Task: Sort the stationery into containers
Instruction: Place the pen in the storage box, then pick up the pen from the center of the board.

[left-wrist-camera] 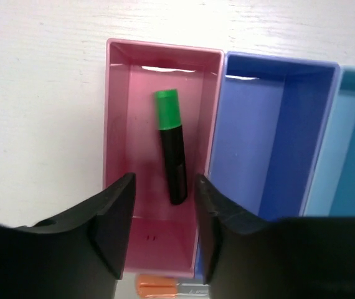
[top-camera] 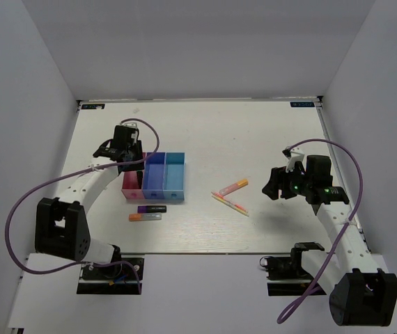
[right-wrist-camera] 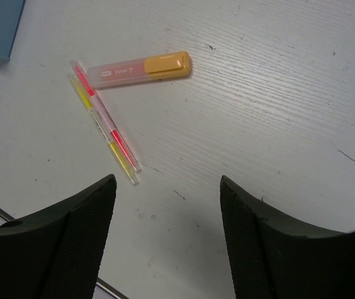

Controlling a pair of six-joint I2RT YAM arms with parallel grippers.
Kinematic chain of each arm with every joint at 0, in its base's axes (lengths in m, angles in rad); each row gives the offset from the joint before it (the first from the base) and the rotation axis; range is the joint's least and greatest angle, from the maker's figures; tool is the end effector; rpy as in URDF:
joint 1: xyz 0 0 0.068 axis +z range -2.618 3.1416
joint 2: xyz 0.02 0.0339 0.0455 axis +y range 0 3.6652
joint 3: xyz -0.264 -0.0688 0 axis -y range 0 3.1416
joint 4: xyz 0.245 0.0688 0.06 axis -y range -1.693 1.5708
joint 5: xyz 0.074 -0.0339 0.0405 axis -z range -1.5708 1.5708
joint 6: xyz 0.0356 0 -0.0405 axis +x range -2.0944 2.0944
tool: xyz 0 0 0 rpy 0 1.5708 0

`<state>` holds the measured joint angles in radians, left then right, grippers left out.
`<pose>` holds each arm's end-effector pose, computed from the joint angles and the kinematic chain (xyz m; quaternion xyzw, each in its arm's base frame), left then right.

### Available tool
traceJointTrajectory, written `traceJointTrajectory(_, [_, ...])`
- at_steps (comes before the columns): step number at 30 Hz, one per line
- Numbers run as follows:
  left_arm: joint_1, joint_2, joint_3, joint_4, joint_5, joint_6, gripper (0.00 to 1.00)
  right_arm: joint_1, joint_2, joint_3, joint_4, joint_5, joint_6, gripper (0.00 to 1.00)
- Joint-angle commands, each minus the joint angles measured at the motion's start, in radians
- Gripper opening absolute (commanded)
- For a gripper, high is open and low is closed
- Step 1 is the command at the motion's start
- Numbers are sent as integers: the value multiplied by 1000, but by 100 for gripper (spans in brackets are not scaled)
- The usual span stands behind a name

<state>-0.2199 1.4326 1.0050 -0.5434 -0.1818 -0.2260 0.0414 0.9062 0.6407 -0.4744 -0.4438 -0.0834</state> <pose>0.2873 -0.0576 0.2380 -0.0297 0.9513 0.0195 0.3061 0.1869 0.0230 0.2434 -0.1443 0.8852 0.1931 0.3978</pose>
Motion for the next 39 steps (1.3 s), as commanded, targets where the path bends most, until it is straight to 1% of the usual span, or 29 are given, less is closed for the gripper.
traceJointTrajectory(1, [-27, -101, 35, -53, -33, -44, 50, 3, -1, 43, -3, -9, -3, 70])
traceJointTrajectory(2, [-41, -133, 30, -68, -54, -61, 37, 3, -3, 43, -9, -10, -1, 68])
traceJointTrajectory(3, [-59, -174, 5, -79, -54, -82, 21, 5, -1, 43, -9, -12, -3, 61])
traceJointTrajectory(4, [-85, -195, -12, -90, -51, -129, 8, 3, -1, 42, -7, -16, -7, 56])
traceJointTrajectory(5, [-104, -216, -31, -105, -45, -150, 6, 5, -3, 40, -6, -21, -7, 50])
traceJointTrajectory(6, [-168, -269, -69, -139, -48, -183, 4, 3, 2, 43, -9, -24, -9, 37])
traceJointTrajectory(7, [-191, -284, -83, -157, -50, -214, 4, 5, 0, 42, -12, -27, -10, 33])
traceJointTrajectory(8, [-211, -299, -98, -194, -50, -219, 7, 3, -3, 43, -12, -27, -9, 30])
traceJointTrajectory(9, [-263, -355, -150, -213, -23, -219, 12, 3, -7, 42, -10, -30, -12, 30])
traceJointTrajectory(10, [-275, -376, -169, -214, 57, -144, 28, 5, -4, 42, -10, -29, -10, 30])
traceJointTrajectory(11, [-288, -412, -204, -213, 115, -104, 35, 5, -4, 40, -9, -33, -9, 32])
traceJointTrajectory(12, [-311, -438, -235, -214, 254, -60, 41, 3, -6, 40, -7, -33, -9, 35])
traceJointTrajectory(13, [-340, -458, -249, -213, 287, 52, 49, 6, -4, 42, -9, -36, -10, 35])
traceJointTrajectory(14, [-369, -462, -267, -219, 323, 89, 49, 3, -6, 43, -10, -44, -9, 37])
traceJointTrajectory(16, [-423, -433, -263, -237, 314, 189, 47, 6, 2, 42, -9, -47, -7, 39])
traceJointTrajectory(17, [-461, -420, -263, -240, 302, 207, 47, 8, 3, 42, -9, -53, -6, 39])
traceJointTrajectory(18, [-473, -407, -260, -237, 250, 215, 46, 8, 3, 43, -12, -53, -6, 39])
traceJointTrajectory(19, [-504, -358, -247, -234, 240, 276, 46, 6, 6, 43, -12, -55, -7, 40])
traceJointTrajectory(21, [-516, -302, -238, -208, 216, 307, 46, 2, 7, 40, -12, -56, -7, 40])
traceJointTrajectory(22, [-524, -266, -214, -204, 202, 323, 47, 3, 8, 40, -12, -55, -6, 40])
traceJointTrajectory(23, [-529, -249, -206, -191, 193, 336, 51, 5, 7, 40, -12, -56, -6, 40])
traceJointTrajectory(24, [-533, -198, -198, -190, 1073, 355, 52, 6, 10, 42, -12, -58, -7, 40])
traceJointTrajectory(25, [-539, -181, -187, -188, 165, 358, 55, 6, 10, 42, -15, -58, -6, 40])
traceJointTrajectory(26, [-542, -152, -174, -194, 147, 387, 57, 5, 8, 42, -12, -58, -9, 40])
traceJointTrajectory(27, [-546, -137, -169, -194, 136, 407, 63, 3, 8, 42, -12, -59, -7, 40])
traceJointTrajectory(28, [-547, -100, -163, -194, 99, 421, 63, 5, 7, 43, -10, -61, -6, 40])
traceJointTrajectory(32, [-547, -63, -151, -167, 65, 468, 65, 9, 14, 43, -15, -75, -7, 41])
traceJointTrajectory(36, [-546, -61, -155, -148, 42, 482, 65, 6, 13, 43, -17, -72, -9, 41])
traceJointTrajectory(39, [-544, -73, -192, -112, 39, 508, 65, 6, 16, 43, -15, -70, -9, 41])
